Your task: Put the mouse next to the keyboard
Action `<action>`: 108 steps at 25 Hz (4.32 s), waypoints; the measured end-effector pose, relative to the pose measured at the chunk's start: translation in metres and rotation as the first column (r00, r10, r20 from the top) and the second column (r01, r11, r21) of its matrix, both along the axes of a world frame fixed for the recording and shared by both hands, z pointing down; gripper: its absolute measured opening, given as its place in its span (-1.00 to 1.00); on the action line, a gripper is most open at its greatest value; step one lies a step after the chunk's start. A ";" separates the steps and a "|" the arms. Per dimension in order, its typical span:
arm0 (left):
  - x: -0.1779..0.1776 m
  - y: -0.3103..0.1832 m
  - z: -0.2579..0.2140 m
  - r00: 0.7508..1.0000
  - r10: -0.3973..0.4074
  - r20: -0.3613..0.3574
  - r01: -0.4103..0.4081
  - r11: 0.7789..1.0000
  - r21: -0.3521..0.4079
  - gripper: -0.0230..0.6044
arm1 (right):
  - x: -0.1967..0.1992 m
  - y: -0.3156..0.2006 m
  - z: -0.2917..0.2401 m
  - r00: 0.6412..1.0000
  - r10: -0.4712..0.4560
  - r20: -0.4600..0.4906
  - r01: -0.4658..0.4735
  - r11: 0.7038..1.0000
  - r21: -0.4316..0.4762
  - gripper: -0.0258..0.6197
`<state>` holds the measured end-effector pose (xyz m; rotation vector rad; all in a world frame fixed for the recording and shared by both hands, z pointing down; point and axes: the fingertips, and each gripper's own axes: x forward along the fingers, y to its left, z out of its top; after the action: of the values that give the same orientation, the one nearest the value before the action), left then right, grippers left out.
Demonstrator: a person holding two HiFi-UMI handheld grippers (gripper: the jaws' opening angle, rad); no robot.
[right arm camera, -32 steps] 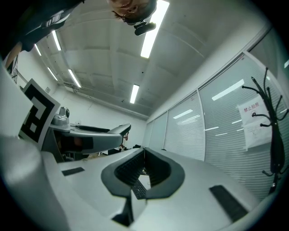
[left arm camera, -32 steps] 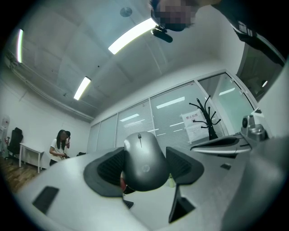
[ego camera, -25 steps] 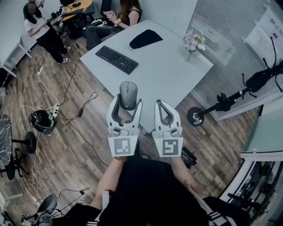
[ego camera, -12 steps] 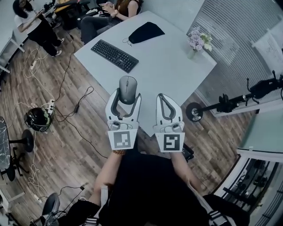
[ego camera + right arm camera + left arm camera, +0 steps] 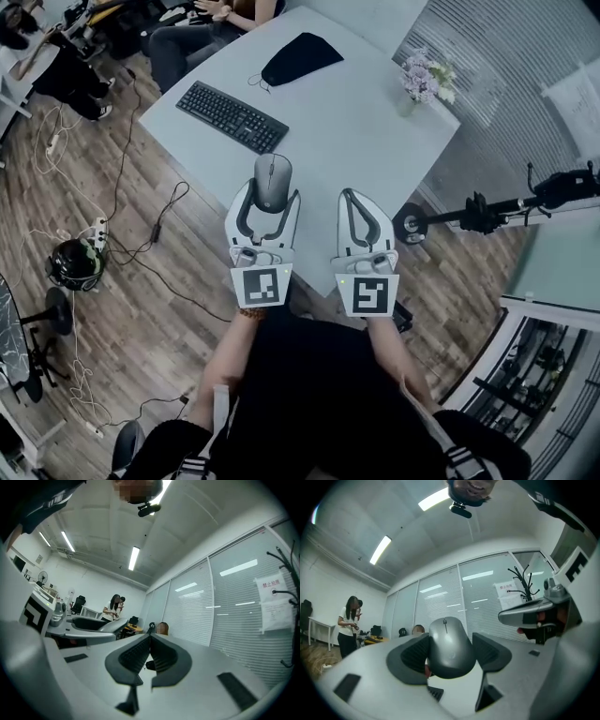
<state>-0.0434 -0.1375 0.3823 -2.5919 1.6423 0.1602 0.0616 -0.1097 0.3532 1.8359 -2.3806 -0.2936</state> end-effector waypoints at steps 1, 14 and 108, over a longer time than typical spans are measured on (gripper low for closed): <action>0.000 -0.007 0.003 1.000 0.008 0.002 -0.008 1.000 0.002 0.02 | 0.000 -0.006 0.002 1.000 0.006 -0.005 -0.006 1.000 -0.004 -0.92; 0.005 -0.075 0.061 0.987 0.111 0.115 -0.109 0.994 -0.026 0.02 | 0.001 -0.062 0.022 0.995 0.076 -0.061 -0.079 0.996 -0.049 -0.92; 0.081 -0.192 0.402 0.787 0.533 0.311 -0.222 0.716 -0.662 0.06 | 0.077 -0.130 0.078 0.921 0.352 -0.167 -0.381 0.905 -0.191 -0.92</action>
<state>0.0381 -0.3298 0.7847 -3.0084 1.0352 -1.0911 0.1384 -0.2393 0.4313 2.0348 -1.8463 -0.0982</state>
